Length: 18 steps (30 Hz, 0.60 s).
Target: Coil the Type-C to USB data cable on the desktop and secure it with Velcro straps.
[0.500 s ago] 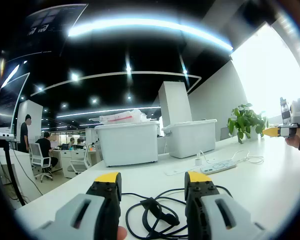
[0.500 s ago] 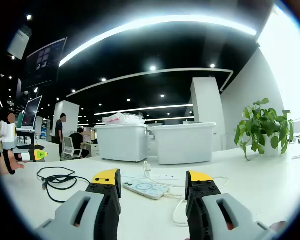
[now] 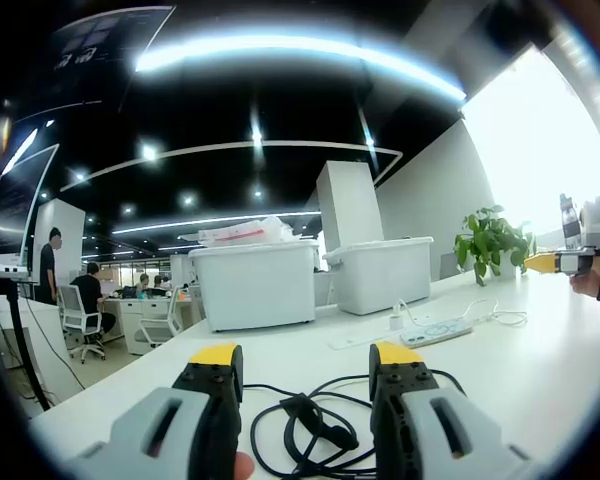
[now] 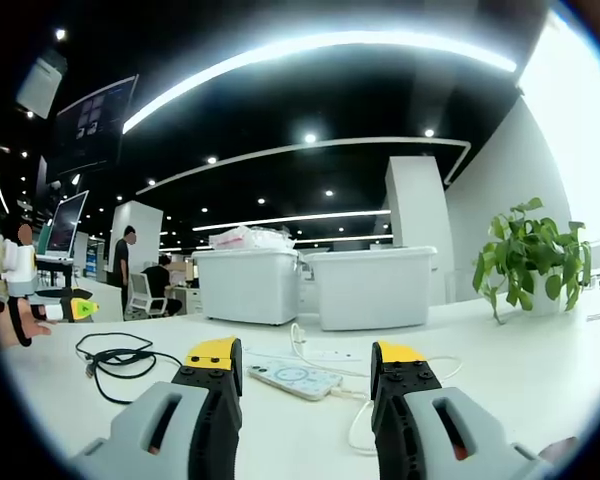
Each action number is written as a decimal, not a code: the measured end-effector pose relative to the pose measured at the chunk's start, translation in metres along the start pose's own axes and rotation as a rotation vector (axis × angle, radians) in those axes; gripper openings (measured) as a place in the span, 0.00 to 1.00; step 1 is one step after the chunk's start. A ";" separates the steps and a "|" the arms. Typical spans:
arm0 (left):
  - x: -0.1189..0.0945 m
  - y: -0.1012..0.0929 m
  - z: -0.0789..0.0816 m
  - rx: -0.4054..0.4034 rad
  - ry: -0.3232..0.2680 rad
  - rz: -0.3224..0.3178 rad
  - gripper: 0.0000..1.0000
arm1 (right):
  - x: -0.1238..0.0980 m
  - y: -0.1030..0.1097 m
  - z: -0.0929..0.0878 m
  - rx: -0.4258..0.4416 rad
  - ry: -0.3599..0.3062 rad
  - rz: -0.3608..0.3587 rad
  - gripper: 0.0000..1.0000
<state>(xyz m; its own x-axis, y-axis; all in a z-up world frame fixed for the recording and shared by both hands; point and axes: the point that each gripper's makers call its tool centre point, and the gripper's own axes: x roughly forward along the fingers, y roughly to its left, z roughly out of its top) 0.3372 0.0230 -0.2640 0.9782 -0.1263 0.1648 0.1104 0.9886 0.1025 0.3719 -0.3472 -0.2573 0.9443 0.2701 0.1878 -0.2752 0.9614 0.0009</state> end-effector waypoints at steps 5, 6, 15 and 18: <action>0.000 0.000 0.000 0.001 0.001 0.000 0.52 | -0.001 -0.001 0.007 -0.027 -0.043 -0.009 0.51; 0.000 0.000 0.000 0.001 0.001 0.000 0.52 | -0.002 -0.002 0.009 -0.031 -0.052 -0.013 0.51; 0.000 -0.001 -0.001 0.004 0.005 -0.002 0.52 | -0.001 0.002 0.008 -0.024 -0.051 0.007 0.49; 0.000 0.000 -0.001 0.005 0.005 -0.001 0.52 | -0.002 0.004 0.008 -0.033 -0.054 0.010 0.47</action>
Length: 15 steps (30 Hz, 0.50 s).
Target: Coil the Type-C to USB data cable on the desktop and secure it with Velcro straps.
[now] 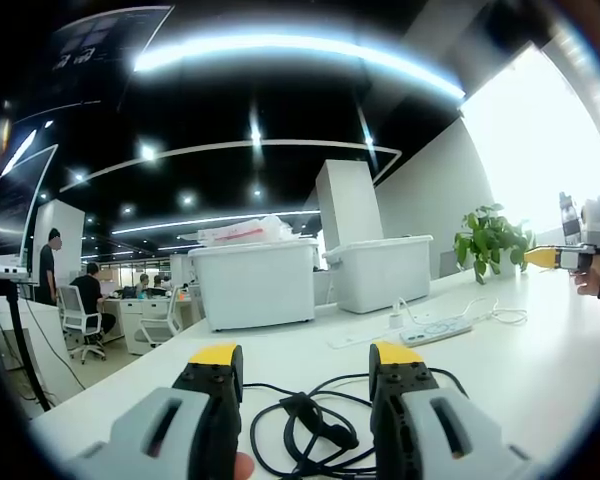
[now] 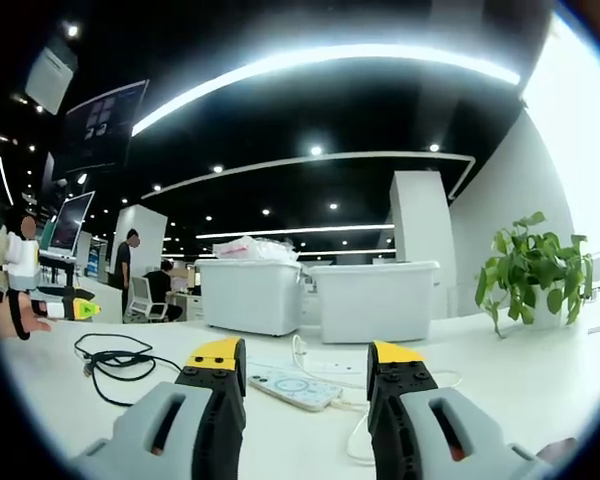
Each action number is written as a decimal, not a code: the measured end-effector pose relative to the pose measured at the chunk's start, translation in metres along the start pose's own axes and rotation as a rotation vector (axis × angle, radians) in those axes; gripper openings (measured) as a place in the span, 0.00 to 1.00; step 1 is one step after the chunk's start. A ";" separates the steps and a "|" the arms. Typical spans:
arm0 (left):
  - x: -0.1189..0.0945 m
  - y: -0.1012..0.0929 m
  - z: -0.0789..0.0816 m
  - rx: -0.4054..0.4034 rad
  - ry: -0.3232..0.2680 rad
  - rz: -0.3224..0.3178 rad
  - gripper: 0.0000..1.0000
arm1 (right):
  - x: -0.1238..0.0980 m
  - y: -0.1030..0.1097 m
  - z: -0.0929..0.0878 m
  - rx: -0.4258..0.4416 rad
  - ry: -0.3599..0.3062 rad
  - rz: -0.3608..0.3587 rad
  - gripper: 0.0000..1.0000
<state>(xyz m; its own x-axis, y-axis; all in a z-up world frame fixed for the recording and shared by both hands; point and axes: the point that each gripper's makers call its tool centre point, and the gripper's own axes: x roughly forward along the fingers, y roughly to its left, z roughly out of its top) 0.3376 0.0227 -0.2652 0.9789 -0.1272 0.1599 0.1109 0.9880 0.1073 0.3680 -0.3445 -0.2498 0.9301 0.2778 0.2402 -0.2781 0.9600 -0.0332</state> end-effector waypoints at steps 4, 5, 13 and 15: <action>0.000 0.000 0.000 -0.001 0.000 -0.001 0.52 | 0.000 0.000 0.000 0.002 -0.001 0.001 0.47; 0.000 0.000 0.000 -0.001 0.000 -0.001 0.52 | 0.000 0.000 -0.001 0.005 0.001 0.003 0.46; 0.000 0.000 -0.001 -0.008 0.003 -0.001 0.52 | 0.001 0.005 -0.003 0.003 0.009 0.021 0.41; 0.000 0.001 -0.001 -0.009 0.003 0.000 0.52 | 0.001 0.005 -0.004 0.005 0.011 0.022 0.41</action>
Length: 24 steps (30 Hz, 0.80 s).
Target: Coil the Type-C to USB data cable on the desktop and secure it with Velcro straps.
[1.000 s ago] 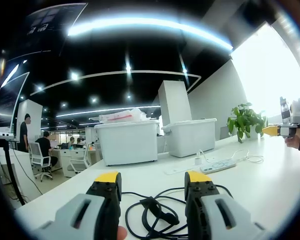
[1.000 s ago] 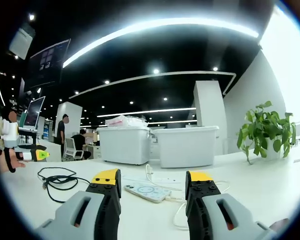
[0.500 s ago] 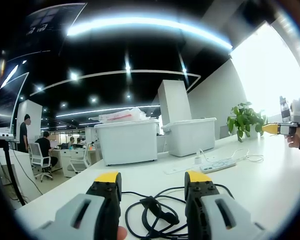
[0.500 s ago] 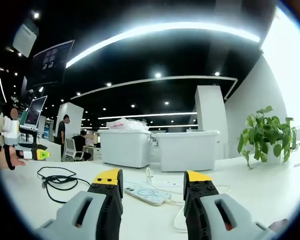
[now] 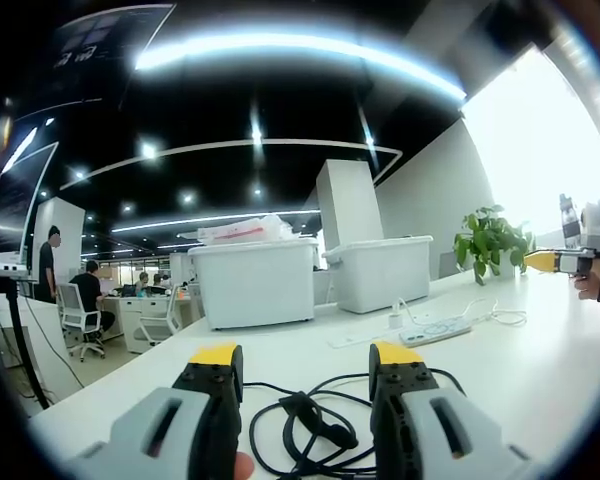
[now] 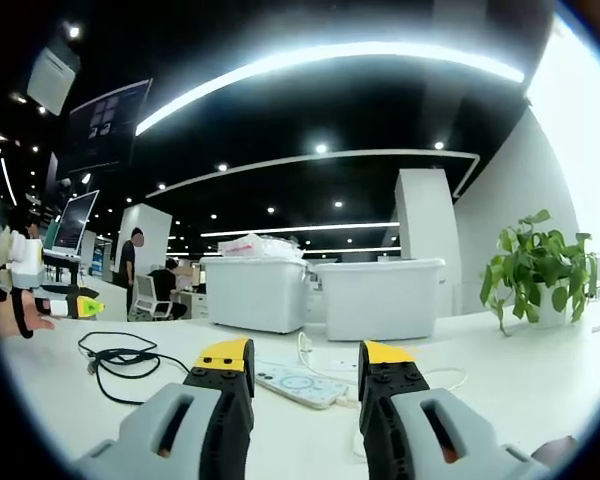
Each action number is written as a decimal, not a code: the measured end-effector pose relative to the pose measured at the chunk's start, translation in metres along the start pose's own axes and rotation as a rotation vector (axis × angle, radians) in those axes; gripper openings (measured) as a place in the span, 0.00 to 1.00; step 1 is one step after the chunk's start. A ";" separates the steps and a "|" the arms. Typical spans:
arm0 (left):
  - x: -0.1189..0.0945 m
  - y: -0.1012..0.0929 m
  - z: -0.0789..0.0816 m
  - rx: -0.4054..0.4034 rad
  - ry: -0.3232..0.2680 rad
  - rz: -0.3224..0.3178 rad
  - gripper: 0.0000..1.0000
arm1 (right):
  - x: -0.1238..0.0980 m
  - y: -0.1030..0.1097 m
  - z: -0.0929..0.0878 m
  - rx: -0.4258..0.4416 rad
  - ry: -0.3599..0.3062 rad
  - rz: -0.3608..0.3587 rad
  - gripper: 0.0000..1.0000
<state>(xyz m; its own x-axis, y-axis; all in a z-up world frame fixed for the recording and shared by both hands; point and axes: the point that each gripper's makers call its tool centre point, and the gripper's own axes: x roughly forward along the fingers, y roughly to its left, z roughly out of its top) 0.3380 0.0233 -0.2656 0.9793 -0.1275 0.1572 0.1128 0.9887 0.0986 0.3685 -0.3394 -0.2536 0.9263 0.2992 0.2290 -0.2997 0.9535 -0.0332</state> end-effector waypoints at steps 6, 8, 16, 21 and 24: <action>0.000 -0.001 0.000 0.003 0.000 -0.001 0.52 | 0.000 -0.003 -0.003 0.021 0.014 -0.007 0.41; 0.000 -0.001 0.000 0.003 -0.001 0.000 0.52 | 0.001 -0.004 -0.005 0.030 0.021 -0.011 0.41; 0.000 -0.001 0.001 0.001 -0.004 -0.003 0.52 | 0.001 -0.007 -0.010 0.050 0.038 -0.024 0.47; 0.000 0.000 0.001 0.003 -0.005 0.000 0.52 | 0.001 -0.008 -0.011 0.056 0.043 -0.027 0.48; -0.001 0.000 0.001 0.003 -0.007 0.001 0.52 | 0.001 -0.008 -0.012 0.059 0.045 -0.029 0.48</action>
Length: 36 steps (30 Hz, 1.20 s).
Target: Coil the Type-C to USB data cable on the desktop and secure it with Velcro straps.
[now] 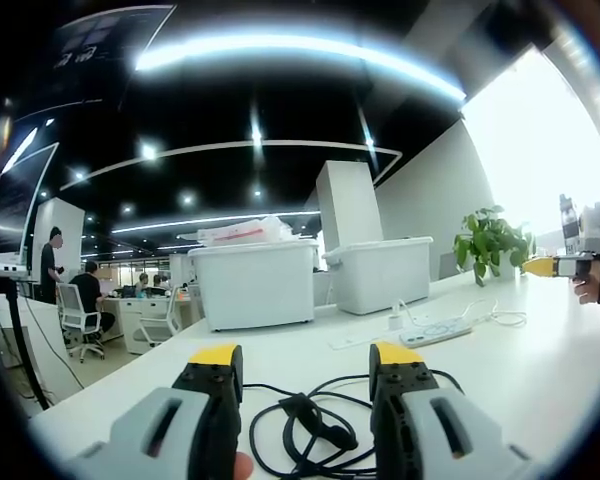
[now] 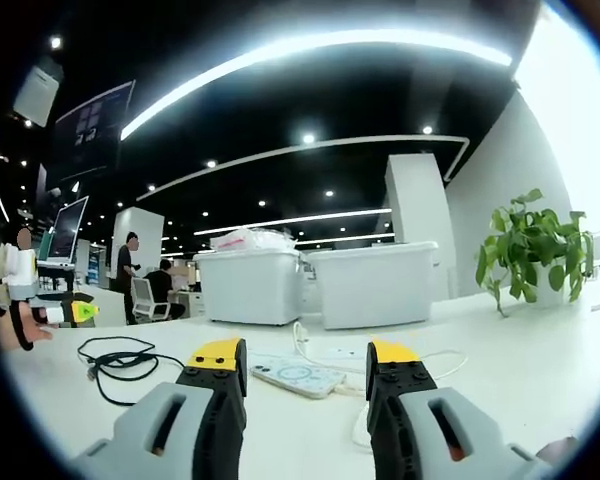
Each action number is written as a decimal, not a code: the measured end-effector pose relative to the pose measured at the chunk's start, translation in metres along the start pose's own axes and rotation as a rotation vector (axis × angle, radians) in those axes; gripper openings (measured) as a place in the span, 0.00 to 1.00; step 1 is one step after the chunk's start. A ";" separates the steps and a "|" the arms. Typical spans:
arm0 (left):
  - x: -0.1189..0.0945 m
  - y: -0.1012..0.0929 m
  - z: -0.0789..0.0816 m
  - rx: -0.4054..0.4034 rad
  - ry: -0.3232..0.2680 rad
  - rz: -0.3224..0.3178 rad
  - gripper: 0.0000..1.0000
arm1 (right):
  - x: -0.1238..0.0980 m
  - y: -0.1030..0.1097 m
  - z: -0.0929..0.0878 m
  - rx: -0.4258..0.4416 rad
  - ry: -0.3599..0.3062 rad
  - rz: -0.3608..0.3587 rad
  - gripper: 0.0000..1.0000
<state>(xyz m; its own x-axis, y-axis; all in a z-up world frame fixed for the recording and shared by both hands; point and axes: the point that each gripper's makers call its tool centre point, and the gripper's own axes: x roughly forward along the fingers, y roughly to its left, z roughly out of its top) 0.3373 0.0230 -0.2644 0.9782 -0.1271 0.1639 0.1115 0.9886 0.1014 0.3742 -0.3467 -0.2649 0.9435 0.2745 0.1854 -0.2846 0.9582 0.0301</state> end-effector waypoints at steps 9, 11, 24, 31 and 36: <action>0.000 0.000 0.000 0.001 -0.002 0.001 0.52 | 0.000 -0.001 -0.001 -0.001 0.004 -0.003 0.48; 0.000 0.000 0.001 0.004 -0.004 0.002 0.52 | 0.000 -0.001 -0.001 -0.004 0.003 -0.004 0.49; 0.000 0.002 0.001 0.003 -0.003 0.004 0.51 | 0.000 -0.003 0.001 -0.014 0.000 -0.011 0.49; -0.002 0.006 0.007 -0.002 -0.024 0.016 0.51 | 0.000 -0.002 0.005 -0.027 -0.021 -0.001 0.49; -0.005 0.016 0.014 -0.021 -0.057 0.045 0.50 | 0.001 0.004 0.015 -0.021 -0.067 0.034 0.49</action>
<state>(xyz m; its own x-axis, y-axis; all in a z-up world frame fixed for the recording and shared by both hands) 0.3318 0.0382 -0.2498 0.9710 -0.0861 0.2231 0.0716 0.9948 0.0725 0.3710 -0.3435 -0.2501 0.9199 0.3013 0.2511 -0.3118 0.9501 0.0021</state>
